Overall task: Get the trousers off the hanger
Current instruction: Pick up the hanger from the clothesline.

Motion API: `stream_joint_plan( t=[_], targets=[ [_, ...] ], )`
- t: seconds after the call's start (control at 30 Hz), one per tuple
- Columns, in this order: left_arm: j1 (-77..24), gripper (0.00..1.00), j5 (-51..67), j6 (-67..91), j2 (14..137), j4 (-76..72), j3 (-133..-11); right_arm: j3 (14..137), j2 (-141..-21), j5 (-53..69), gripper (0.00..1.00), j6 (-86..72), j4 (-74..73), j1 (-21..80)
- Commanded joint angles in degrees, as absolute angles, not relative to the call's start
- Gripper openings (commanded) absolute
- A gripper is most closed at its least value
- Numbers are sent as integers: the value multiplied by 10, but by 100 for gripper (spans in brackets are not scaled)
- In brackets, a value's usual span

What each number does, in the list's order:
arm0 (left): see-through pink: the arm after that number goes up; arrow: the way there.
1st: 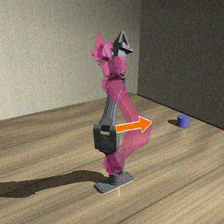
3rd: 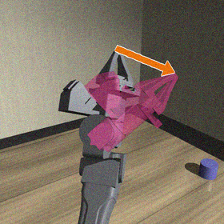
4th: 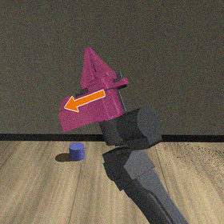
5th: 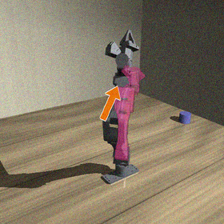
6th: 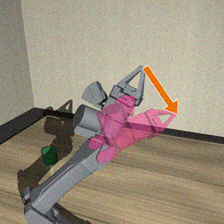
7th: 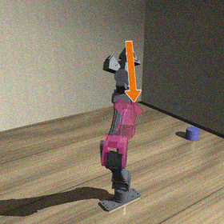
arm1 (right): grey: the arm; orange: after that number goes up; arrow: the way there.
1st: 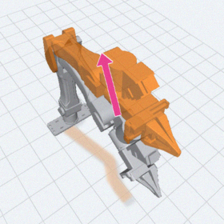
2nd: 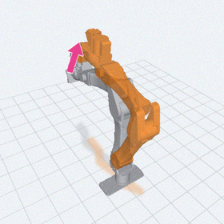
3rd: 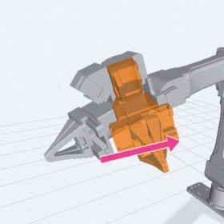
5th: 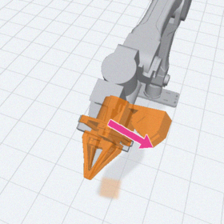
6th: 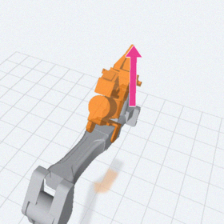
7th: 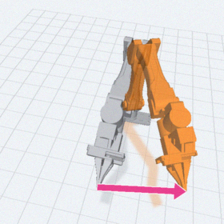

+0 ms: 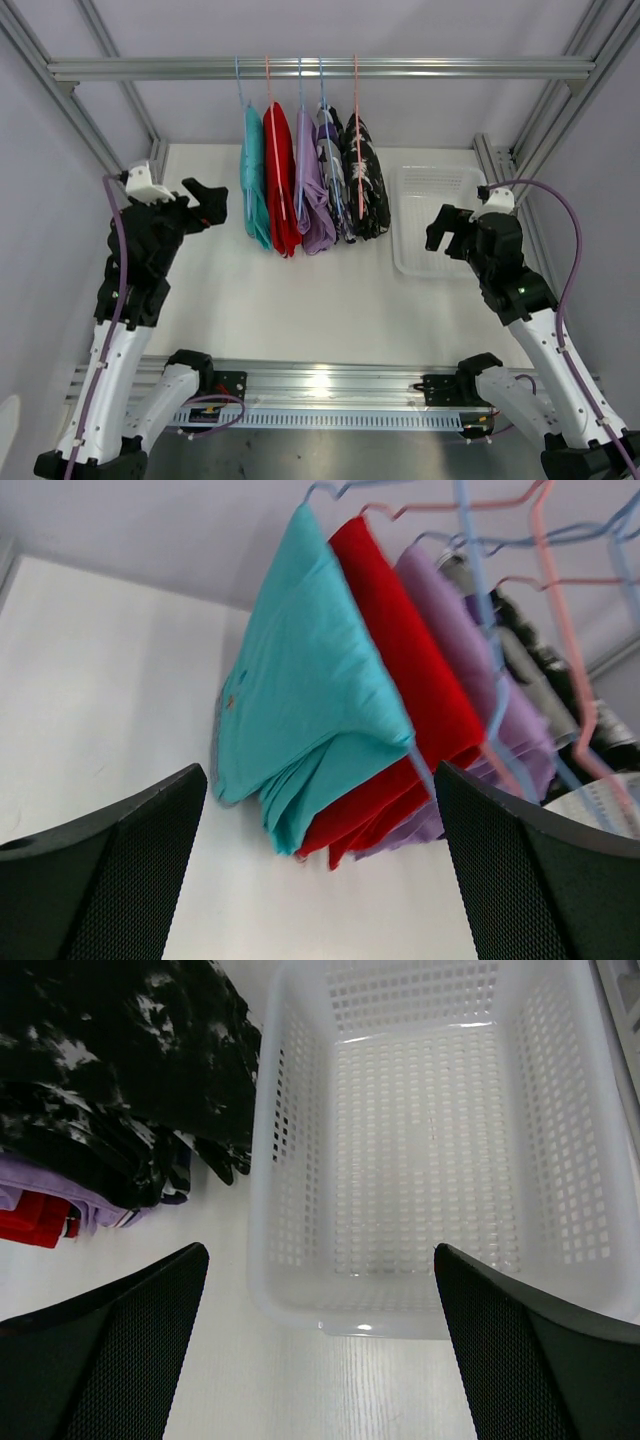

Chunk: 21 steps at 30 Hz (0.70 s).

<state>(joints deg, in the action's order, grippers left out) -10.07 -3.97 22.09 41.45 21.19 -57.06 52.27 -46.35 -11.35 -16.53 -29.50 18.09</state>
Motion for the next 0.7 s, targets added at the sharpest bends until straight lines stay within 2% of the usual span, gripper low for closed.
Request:
stream_joint_plan(
  t=[0.0, 0.17, 0.4, 0.53, 0.67],
  targets=[
    [-72, 99, 72, 253, 447, 209, -642, 521, -442, -86, 99, -173, -265, 175],
    [-5, 99, 204, 308, 520, 152, -680, 519, -421, -62, 100, -173, -267, 159],
    [62, 99, 455, 441, 656, 44, -716, 512, -398, -40, 99, -172, -260, 156],
    [61, 97, 505, 467, 686, -18, -718, 512, -399, -25, 99, -173, -258, 154],
    [57, 97, 520, 458, 700, -15, -732, 510, -399, -13, 99, -175, -253, 150]
  ],
)
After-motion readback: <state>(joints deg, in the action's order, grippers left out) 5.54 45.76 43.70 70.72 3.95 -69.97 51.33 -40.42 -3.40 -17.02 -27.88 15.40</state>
